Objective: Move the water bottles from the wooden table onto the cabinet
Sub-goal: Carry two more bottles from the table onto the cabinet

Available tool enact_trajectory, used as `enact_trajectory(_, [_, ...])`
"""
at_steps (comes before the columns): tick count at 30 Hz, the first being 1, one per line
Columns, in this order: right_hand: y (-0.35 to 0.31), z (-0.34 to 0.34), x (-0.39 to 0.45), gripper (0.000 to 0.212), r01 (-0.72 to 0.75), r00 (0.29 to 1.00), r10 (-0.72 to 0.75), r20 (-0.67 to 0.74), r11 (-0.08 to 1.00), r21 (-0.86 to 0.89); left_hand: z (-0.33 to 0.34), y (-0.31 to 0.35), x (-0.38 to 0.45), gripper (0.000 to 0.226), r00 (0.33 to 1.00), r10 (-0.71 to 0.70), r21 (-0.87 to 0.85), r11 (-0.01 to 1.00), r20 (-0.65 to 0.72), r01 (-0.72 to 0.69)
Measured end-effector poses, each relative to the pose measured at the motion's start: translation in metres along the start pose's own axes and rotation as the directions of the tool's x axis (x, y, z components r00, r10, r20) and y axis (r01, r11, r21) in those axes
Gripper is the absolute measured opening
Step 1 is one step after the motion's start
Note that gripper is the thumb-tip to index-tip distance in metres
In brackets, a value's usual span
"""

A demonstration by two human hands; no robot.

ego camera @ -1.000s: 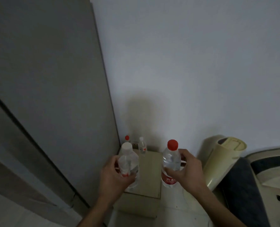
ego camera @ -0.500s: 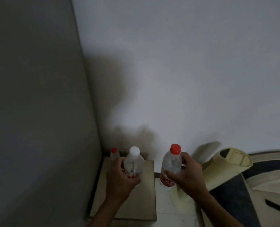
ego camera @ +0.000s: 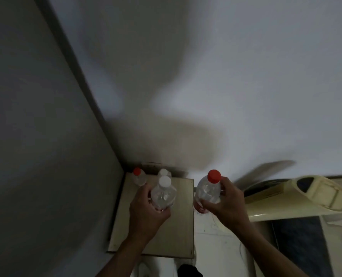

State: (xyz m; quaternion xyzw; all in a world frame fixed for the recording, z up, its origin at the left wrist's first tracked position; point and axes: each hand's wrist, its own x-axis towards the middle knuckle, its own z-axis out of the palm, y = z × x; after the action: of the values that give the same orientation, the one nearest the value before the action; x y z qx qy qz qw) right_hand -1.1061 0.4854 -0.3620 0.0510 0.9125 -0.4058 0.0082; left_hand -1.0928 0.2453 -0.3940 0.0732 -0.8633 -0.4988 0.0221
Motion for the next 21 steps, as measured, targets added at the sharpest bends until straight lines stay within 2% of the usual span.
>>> enact_trajectory(4, [0.026,0.020,0.022,0.071,-0.021,1.000,0.021,0.010,1.000,0.014,0.028,-0.027,0.008,0.069,1.000,-0.012,0.014,1.000,-0.008,0.012])
enact_trajectory(18, [0.127,0.109,0.052,0.071,-0.035,0.998,0.034,0.048,0.999,0.028,0.113,-0.149,0.024,0.067,0.996,-0.059,0.060,0.996,-0.061,0.062])
enact_trajectory(21, [0.139,0.122,0.058,0.073,-0.031,0.999,0.030,0.042,0.999,0.029,0.128,-0.165,0.028,0.064,0.990,-0.080,0.079,0.993,-0.114,0.089])
